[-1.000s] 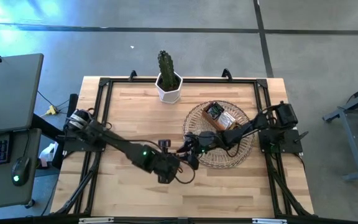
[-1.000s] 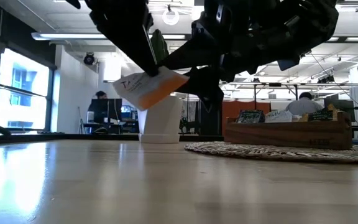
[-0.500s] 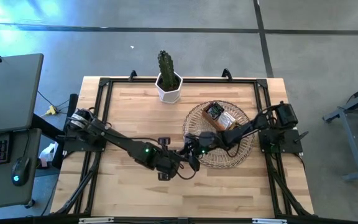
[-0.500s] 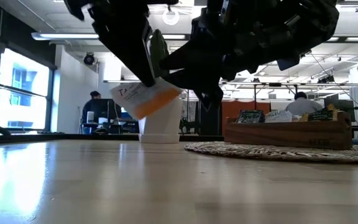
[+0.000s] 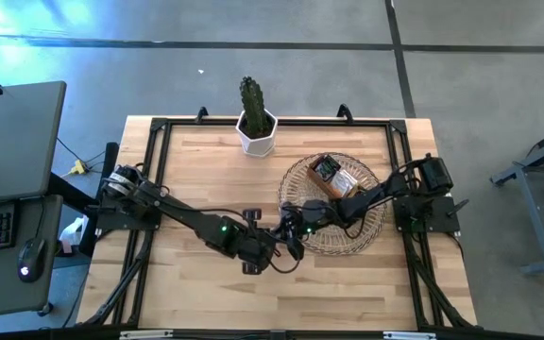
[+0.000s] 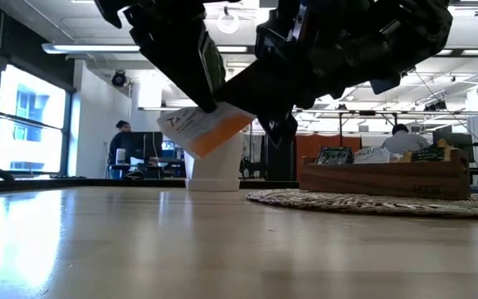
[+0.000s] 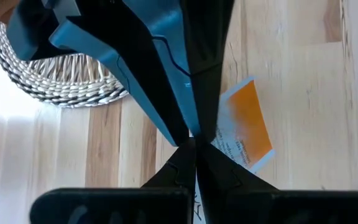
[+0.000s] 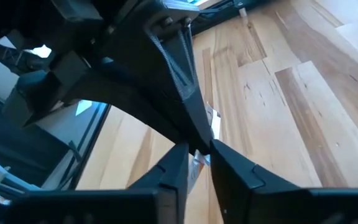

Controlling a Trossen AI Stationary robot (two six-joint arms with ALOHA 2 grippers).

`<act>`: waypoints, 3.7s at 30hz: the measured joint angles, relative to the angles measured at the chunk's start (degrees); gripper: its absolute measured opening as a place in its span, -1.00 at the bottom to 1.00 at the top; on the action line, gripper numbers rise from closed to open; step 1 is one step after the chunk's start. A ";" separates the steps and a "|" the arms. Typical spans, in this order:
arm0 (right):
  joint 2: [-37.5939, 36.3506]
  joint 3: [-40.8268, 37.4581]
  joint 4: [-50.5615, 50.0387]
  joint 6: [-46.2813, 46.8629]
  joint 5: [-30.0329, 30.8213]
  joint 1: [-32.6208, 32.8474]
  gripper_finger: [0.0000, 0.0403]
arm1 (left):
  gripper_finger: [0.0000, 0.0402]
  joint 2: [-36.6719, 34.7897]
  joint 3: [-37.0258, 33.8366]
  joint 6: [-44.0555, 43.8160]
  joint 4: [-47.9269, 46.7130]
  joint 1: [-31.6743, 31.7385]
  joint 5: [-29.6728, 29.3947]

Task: Pick & Place Tea
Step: Put the white tea bag into the middle section of the wooden organizer

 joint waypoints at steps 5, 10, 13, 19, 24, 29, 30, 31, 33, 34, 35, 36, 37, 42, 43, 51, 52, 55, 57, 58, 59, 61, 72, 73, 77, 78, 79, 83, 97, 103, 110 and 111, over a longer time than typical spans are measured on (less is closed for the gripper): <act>0.00 -0.02 -0.17 -0.90 -0.30 -0.01 -0.94 | -0.98 0.00 0.00 -1.03 -0.27 -0.02 0.01; -0.02 -0.02 -0.15 -0.89 -0.42 -0.04 -0.96 | -0.90 0.00 -0.03 -1.42 -0.29 -0.04 -1.29; -0.11 -0.02 -0.84 -0.91 0.36 -0.05 -0.99 | -0.79 0.00 -0.04 -2.66 -0.38 -0.04 -1.62; 0.00 -0.06 -5.03 -0.91 0.30 0.02 -0.99 | -0.51 -0.04 0.05 -4.06 -0.01 0.11 -3.77; -0.01 -0.04 -7.71 -1.07 2.20 0.01 -0.99 | -0.34 -0.04 0.04 -4.63 -0.18 0.00 -3.82; -1.25 -0.07 -7.88 -4.35 6.99 0.00 -0.99 | -0.29 -0.04 0.02 -9.07 -0.43 0.02 -5.58; -2.21 -0.07 -8.65 -4.77 7.97 0.00 -0.99 | -0.29 -0.04 0.02 -9.99 -0.49 0.04 -5.80; -3.78 -0.07 -10.74 -5.00 8.74 -0.05 -1.00 | -0.29 -0.04 0.02 -10.90 -0.50 0.03 -6.11; -8.13 -0.03 -16.99 -5.79 11.30 -0.07 -1.00 | -0.29 -0.04 0.02 -12.49 -0.58 0.00 -6.34; -11.03 0.00 -22.03 -6.30 13.71 -0.04 -1.00 | -0.29 -0.04 0.02 -12.94 -0.71 0.00 -6.38; -14.13 0.00 -27.62 -6.48 16.89 0.18 -1.00 | -0.29 -0.04 0.02 -13.04 -0.88 -0.02 -6.38; -17.08 0.00 -33.02 -6.50 21.02 0.54 -1.00 | -0.29 -0.04 0.02 -13.02 -0.99 -0.02 -6.38; -20.40 0.00 -38.52 -6.45 25.66 1.07 -1.00 | -0.29 -0.04 0.00 -13.02 -1.15 -0.02 -6.38; -36.05 0.00 -63.67 3.24 44.01 3.43 -1.00 | -0.29 -0.04 0.00 -13.00 -3.00 0.00 -6.38; -38.22 0.00 -68.34 6.38 47.17 3.91 -1.00 | -0.29 -0.04 0.00 -12.98 -3.04 0.00 -6.38; -43.46 -10.29 -73.14 23.63 63.16 5.64 -1.00 | -0.29 -0.04 0.00 -12.91 -2.95 0.00 -6.38; -43.40 -12.28 -69.67 23.57 63.82 5.40 -1.00 | -0.29 -0.04 0.00 -12.91 -2.96 0.00 -6.38; -43.34 -17.11 -59.06 20.66 64.46 4.32 -1.00 | -0.29 -0.04 0.00 -12.91 -2.95 0.00 -6.38; -43.34 -19.26 -55.94 18.84 64.12 3.64 -1.00 | -0.29 -0.04 0.00 -12.91 -2.95 0.00 -6.37; -43.34 -19.98 -55.32 18.84 63.74 3.28 -1.00 | -0.29 -0.04 0.00 -12.91 -2.98 -0.01 -6.36; -43.32 -20.46 -55.22 18.96 63.25 2.98 -1.00 | -0.29 -0.04 0.00 -12.92 -2.95 -0.02 -6.36; -43.32 -21.10 -55.54 18.76 62.39 2.44 -1.00 | -0.29 -0.04 0.00 -12.91 -2.96 -0.02 -6.36; -43.30 -21.24 -56.17 16.05 65.86 1.86 -1.00 | -0.29 -0.02 0.00 -12.91 -2.93 0.02 -7.57; -43.30 -21.24 -56.17 16.05 65.55 1.86 -1.00 | -0.29 -0.02 0.00 -12.93 -2.93 0.02 -7.58; -43.30 -21.24 -56.22 16.00 64.15 1.86 -1.00 | -0.29 -0.02 0.00 -12.91 -2.95 0.02 -7.69; -43.28 -21.24 -56.44 15.66 63.74 1.86 -1.00 | -0.29 -0.02 0.00 -12.91 -2.95 0.02 -7.69; -43.28 -21.24 -56.85 15.06 63.21 1.86 -1.00 | -0.29 -0.02 0.00 -12.91 -2.95 0.02 -7.69; -43.28 -21.53 -57.81 12.44 62.30 1.88 -0.98 | -0.29 -0.02 0.00 -12.91 -2.95 0.02 -7.42; -43.77 -20.86 -58.00 7.10 58.74 1.92 -0.44 | -0.29 -0.02 0.00 -12.93 -2.95 -0.02 -7.19; -44.94 -14.96 -60.53 -2.03 54.07 1.92 -0.43 | -0.29 -0.02 0.00 -12.93 -2.98 -0.02 -7.15; -43.96 -10.62 -73.89 -1.83 44.20 0.76 -0.90 | -0.29 -0.02 -0.02 -12.93 -3.00 -0.02 -7.10; -43.74 -10.64 -76.55 0.26 43.74 0.44 -0.95 | -0.29 -0.02 -0.02 -12.93 -3.00 -0.02 -7.12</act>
